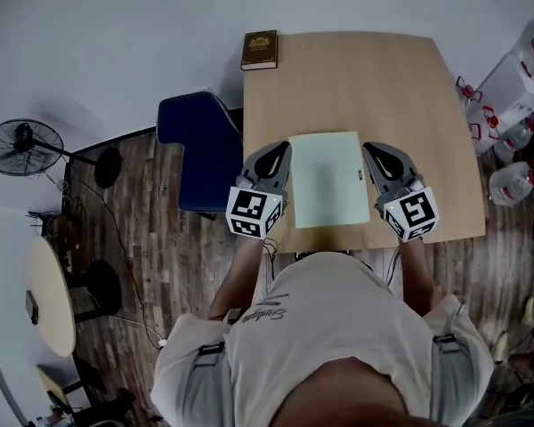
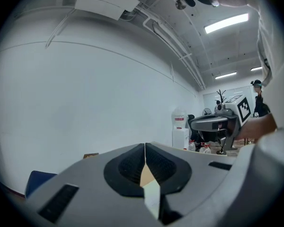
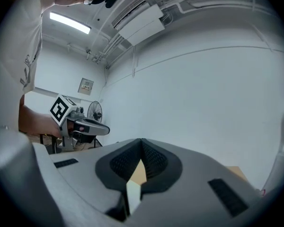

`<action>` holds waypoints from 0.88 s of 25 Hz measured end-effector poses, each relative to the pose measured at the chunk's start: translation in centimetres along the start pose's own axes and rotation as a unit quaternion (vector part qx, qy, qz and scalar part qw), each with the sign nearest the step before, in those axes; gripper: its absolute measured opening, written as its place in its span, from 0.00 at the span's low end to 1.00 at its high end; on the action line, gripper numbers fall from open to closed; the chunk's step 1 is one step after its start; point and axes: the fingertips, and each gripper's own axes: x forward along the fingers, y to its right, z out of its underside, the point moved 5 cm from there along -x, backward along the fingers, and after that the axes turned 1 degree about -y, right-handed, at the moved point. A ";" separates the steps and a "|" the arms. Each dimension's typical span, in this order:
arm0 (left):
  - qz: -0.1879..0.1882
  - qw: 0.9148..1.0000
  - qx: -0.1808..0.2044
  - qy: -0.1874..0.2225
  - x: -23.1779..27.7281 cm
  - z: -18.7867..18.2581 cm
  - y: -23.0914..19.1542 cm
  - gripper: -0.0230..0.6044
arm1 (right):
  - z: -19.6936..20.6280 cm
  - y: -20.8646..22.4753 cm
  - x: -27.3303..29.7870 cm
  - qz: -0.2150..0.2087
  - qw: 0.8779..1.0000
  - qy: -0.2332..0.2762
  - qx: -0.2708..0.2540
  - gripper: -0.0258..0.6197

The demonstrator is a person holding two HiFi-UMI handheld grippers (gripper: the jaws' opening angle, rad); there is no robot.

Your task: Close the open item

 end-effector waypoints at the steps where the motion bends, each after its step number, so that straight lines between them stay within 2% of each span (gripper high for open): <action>1: 0.001 1.000 0.003 -0.003 0.1 0.2 0.0 0.06 | -0.1 0.0 0.1 0.000 1.000 0.002 0.003 0.03; 22: 0.002 1.000 -0.010 -0.015 -0.2 1.4 0.7 0.06 | 0.7 -0.2 -0.1 -0.008 1.000 -0.001 0.015 0.03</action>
